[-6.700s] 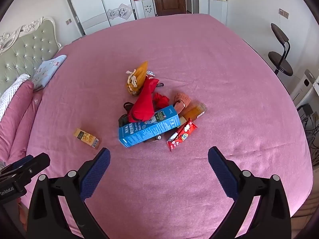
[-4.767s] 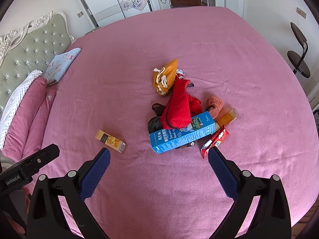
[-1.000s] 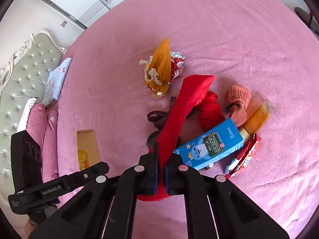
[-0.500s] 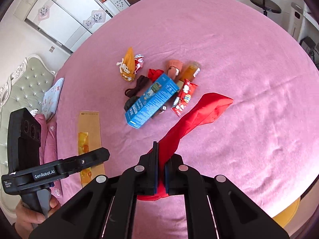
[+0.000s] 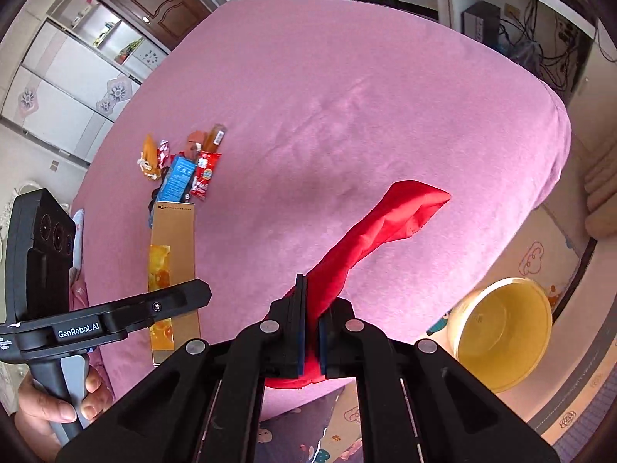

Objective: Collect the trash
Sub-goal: 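Carry the gold box and red pouch over the yellow bucket with both tools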

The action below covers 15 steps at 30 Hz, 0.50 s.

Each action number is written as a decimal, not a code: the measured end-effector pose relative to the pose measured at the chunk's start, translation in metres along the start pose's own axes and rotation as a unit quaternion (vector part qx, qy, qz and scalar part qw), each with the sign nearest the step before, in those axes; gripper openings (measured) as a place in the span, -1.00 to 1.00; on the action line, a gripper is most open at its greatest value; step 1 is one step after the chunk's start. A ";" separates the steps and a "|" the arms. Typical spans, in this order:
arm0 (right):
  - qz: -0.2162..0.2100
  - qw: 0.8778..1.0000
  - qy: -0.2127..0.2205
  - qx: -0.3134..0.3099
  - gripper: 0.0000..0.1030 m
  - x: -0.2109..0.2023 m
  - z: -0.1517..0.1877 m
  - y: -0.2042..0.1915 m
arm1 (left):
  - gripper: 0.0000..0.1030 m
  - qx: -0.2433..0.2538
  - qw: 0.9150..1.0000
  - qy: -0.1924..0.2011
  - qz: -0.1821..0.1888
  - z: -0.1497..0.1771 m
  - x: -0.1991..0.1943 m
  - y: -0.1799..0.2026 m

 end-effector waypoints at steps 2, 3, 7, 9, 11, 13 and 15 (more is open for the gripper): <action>0.013 1.000 -0.006 0.016 -0.90 -0.004 0.009 0.038 | -0.18 0.011 1.000 -0.026 -0.001 0.007 0.033 0.022; 0.019 0.999 -0.008 0.025 -0.90 -0.007 0.014 0.056 | -0.18 0.017 0.999 -0.040 -0.001 0.011 0.049 0.032; 0.045 0.997 -0.017 0.062 -0.90 -0.014 0.036 0.124 | -0.18 0.050 0.994 -0.093 -0.009 0.027 0.108 0.071; 0.056 0.995 -0.025 0.082 -0.90 -0.014 0.049 0.156 | -0.18 0.070 0.990 -0.121 -0.011 0.037 0.136 0.088; 0.062 0.992 -0.035 0.100 -0.90 -0.012 0.063 0.181 | -0.18 0.092 0.985 -0.148 -0.015 0.047 0.162 0.105; 0.068 0.989 -0.050 0.117 -0.90 -0.006 0.079 0.207 | -0.18 0.109 0.979 -0.174 -0.018 0.055 0.187 0.119; 0.069 0.987 -0.064 0.131 -0.90 0.000 0.092 0.226 | -0.18 0.127 0.972 -0.198 -0.022 0.063 0.210 0.131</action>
Point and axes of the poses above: each gripper's, at about its wrist camera, not at the fingertips, and x roughly the way its jaws point, y to its right, z to its underside, the point moved 1 cm from there along x, roughly the way its jaws point, and after that the axes turned 10 degrees about z, right-handed, at the moved point
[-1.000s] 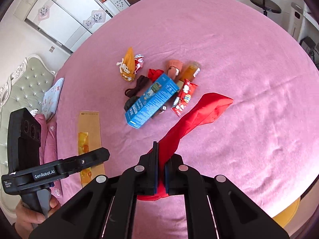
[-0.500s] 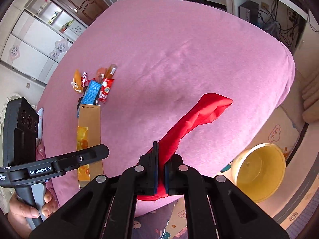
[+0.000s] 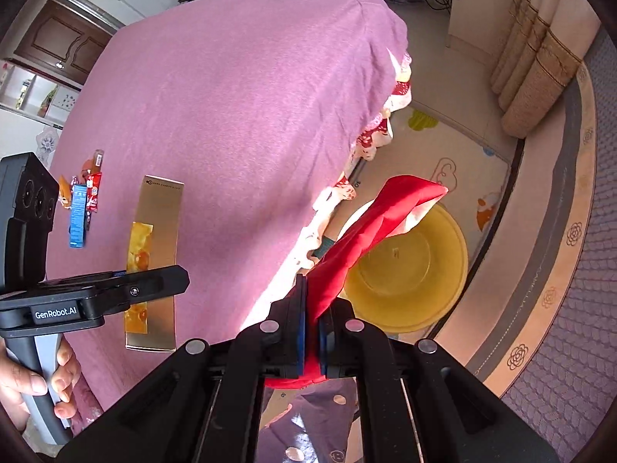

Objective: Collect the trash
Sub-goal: 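Carry the gold box and red pouch over the yellow bucket with both tools, then open the left tool over the bucket while the right tool releases the red pouch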

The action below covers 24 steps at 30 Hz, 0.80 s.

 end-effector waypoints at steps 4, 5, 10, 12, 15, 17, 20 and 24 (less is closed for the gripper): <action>0.002 1.000 -0.017 0.014 -0.90 0.013 0.013 0.024 | -0.18 0.026 0.999 -0.038 -0.009 -0.007 0.040 0.019; 0.002 1.000 -0.019 0.016 -0.90 0.015 0.015 0.029 | -0.18 0.031 0.998 -0.047 -0.010 -0.008 0.047 0.022; -0.004 0.999 -0.025 0.028 -0.89 0.023 0.019 0.049 | -0.17 0.044 0.996 -0.076 -0.012 -0.012 0.076 0.035; 0.000 0.999 -0.027 0.030 -0.82 0.028 0.017 0.055 | 0.17 0.043 0.995 -0.084 -0.014 -0.016 0.084 0.036; 0.003 0.999 -0.034 0.034 -0.56 0.034 0.017 0.062 | 0.53 0.032 0.996 -0.088 -0.012 -0.018 0.091 0.035; 0.005 0.999 -0.034 0.040 -0.38 0.035 0.016 0.066 | 0.59 0.028 0.995 -0.092 -0.015 -0.022 0.098 0.036; 0.006 0.998 -0.032 0.049 -0.38 0.034 0.015 0.071 | 0.59 0.031 0.995 -0.097 -0.018 -0.021 0.095 0.036; 0.003 0.998 -0.028 0.056 -0.38 0.029 0.011 0.069 | 0.59 0.037 0.995 -0.093 -0.020 -0.018 0.088 0.036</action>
Point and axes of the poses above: each gripper's, at about its wrist camera, not at the fingertips, and x roughly the way its jaws point, y to its right, z to its underside, the point moved 1 cm from there along x, roughly the way its jaws point, and after that the axes turned 10 degrees about z, right-handed, at the moved point
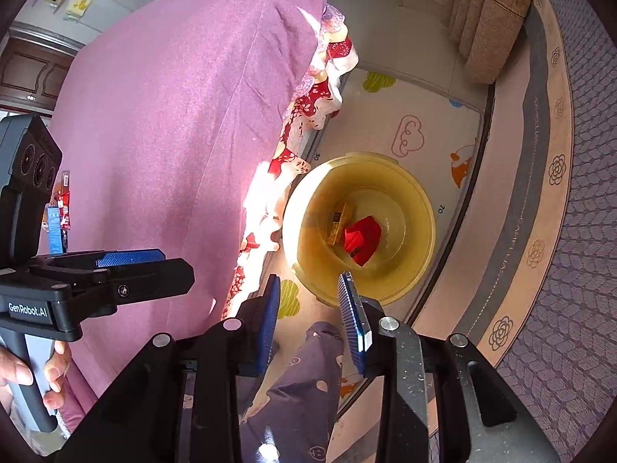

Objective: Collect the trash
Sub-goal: 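Open the left tool over the bucket while the right tool releases the red pouch, then move both open tools back over the pile on the bed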

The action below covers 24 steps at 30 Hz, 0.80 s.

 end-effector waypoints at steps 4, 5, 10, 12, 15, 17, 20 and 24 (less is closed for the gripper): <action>-0.003 1.000 0.005 -0.011 -0.38 -0.007 -0.003 -0.013 | 0.59 -0.006 1.000 0.019 0.006 0.007 -0.016 -0.004; -0.003 1.000 0.007 -0.016 -0.38 -0.008 -0.005 -0.018 | 0.59 -0.006 1.000 0.025 0.006 0.008 -0.021 -0.006; -0.005 0.999 0.018 -0.044 -0.38 -0.018 -0.010 -0.053 | 0.59 -0.017 0.998 0.055 0.010 0.018 -0.052 -0.023; -0.008 0.998 0.021 -0.057 -0.38 -0.020 -0.012 -0.071 | 0.59 -0.024 0.997 0.072 0.012 0.024 -0.069 -0.035; -0.012 0.996 0.025 -0.085 -0.38 -0.024 -0.013 -0.105 | 0.59 -0.040 0.994 0.100 0.011 0.036 -0.095 -0.057; -0.013 0.994 0.027 -0.106 -0.38 -0.025 -0.012 -0.131 | 0.59 -0.053 0.992 0.118 0.011 0.046 -0.113 -0.076; -0.018 0.990 0.028 -0.137 -0.38 -0.025 -0.010 -0.172 | 0.59 -0.077 0.986 0.149 0.014 0.064 -0.143 -0.106; -0.031 0.984 0.029 -0.173 -0.38 -0.024 -0.002 -0.231 | 0.59 -0.110 0.976 0.189 0.009 0.093 -0.184 -0.149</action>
Point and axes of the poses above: each gripper's, at about its wrist camera, not at the fingertips, and x roughly the way its jaws point, y to its right, z to its underside, the point moved 1 cm from there along x, roughly the way its jaws point, and after that the axes turned 10 degrees about z, right-handed, at the moved point
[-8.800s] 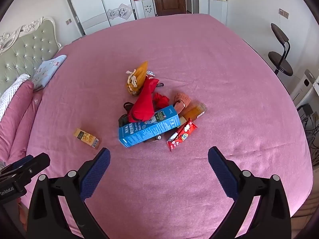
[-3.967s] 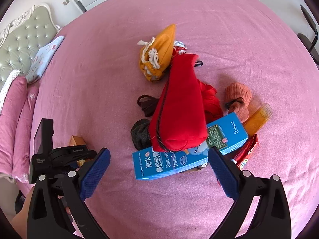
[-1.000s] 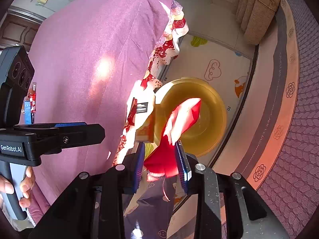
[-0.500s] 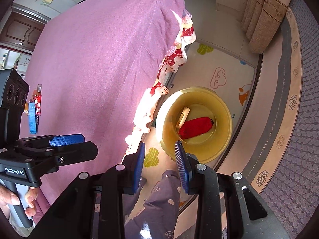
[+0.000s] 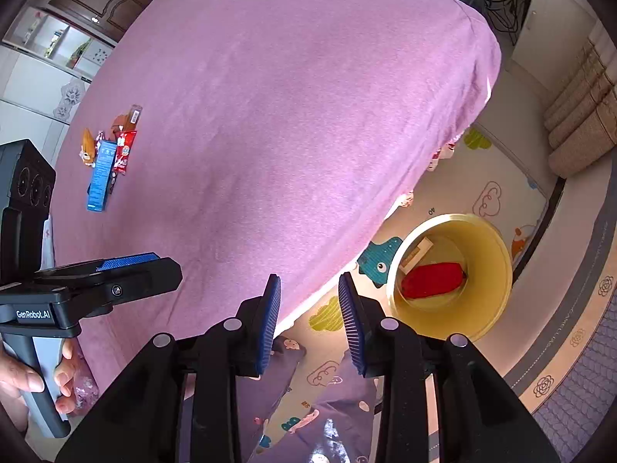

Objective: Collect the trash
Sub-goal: 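Move both open tools back over the pile on the bed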

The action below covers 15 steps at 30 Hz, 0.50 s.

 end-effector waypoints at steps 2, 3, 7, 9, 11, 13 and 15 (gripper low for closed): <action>-0.006 1.000 0.001 -0.020 -0.38 0.004 -0.007 -0.031 | 0.59 -0.015 1.000 0.021 -0.004 0.003 -0.025 -0.025; -0.009 0.999 0.001 -0.031 -0.38 0.006 -0.010 -0.047 | 0.59 -0.022 0.999 0.031 -0.005 0.004 -0.036 -0.036; -0.020 0.997 0.002 -0.069 -0.38 0.013 -0.020 -0.109 | 0.59 -0.044 0.997 0.068 -0.016 0.008 -0.081 -0.080; -0.026 0.996 0.005 -0.085 -0.38 0.016 -0.025 -0.140 | 0.59 -0.053 0.995 0.082 -0.022 0.010 -0.102 -0.103; -0.031 0.995 0.008 -0.099 -0.38 0.018 -0.028 -0.169 | 0.59 -0.059 0.993 0.095 -0.028 0.011 -0.122 -0.124; -0.031 0.993 0.011 -0.111 -0.38 0.020 -0.033 -0.198 | 0.59 -0.063 0.992 0.106 -0.036 0.012 -0.142 -0.146; -0.033 0.993 0.014 -0.117 -0.30 0.023 -0.037 -0.222 | 0.59 -0.066 0.990 0.116 -0.045 0.010 -0.161 -0.169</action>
Point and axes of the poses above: each gripper's, at about its wrist camera, not at the fingertips, and x roughly the way its jaws point, y to its right, z to its underside, the point moved 1 cm from there along x, roughly the way its jaws point, and after that the axes turned 10 degrees about z, right-handed, at the moved point
